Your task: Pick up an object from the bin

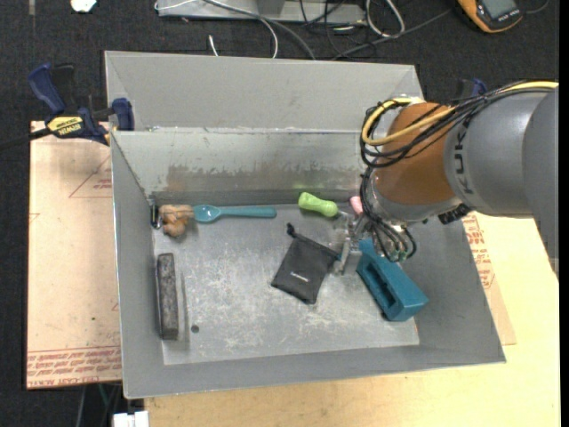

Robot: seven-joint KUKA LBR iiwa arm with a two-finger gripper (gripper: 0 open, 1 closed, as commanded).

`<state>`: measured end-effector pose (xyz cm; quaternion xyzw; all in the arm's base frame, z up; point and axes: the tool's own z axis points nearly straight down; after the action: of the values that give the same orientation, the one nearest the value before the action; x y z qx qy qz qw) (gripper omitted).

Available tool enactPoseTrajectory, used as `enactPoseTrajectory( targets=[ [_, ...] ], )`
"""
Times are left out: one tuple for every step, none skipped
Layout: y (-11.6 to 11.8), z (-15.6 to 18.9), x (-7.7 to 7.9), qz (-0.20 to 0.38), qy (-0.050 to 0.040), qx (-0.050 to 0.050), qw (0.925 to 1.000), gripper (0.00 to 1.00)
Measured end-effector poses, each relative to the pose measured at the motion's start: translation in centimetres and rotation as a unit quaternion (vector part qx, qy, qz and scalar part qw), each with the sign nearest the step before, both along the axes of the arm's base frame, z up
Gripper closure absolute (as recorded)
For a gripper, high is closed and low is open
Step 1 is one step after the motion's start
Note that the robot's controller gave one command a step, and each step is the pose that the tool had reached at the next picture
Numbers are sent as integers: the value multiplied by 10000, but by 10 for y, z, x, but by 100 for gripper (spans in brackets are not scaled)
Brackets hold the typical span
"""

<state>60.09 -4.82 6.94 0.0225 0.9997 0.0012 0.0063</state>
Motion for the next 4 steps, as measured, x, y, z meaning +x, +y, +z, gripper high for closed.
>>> enactPoseTrajectory(
  targets=[
    [0,17,-1,0,4,4,10000,100],
    [1,36,1,1,-27,7,10000,100],
    [1,61,0,3,-7,11,10000,100],
    [1,91,-1,3,2,12,10000,100]
  ],
)
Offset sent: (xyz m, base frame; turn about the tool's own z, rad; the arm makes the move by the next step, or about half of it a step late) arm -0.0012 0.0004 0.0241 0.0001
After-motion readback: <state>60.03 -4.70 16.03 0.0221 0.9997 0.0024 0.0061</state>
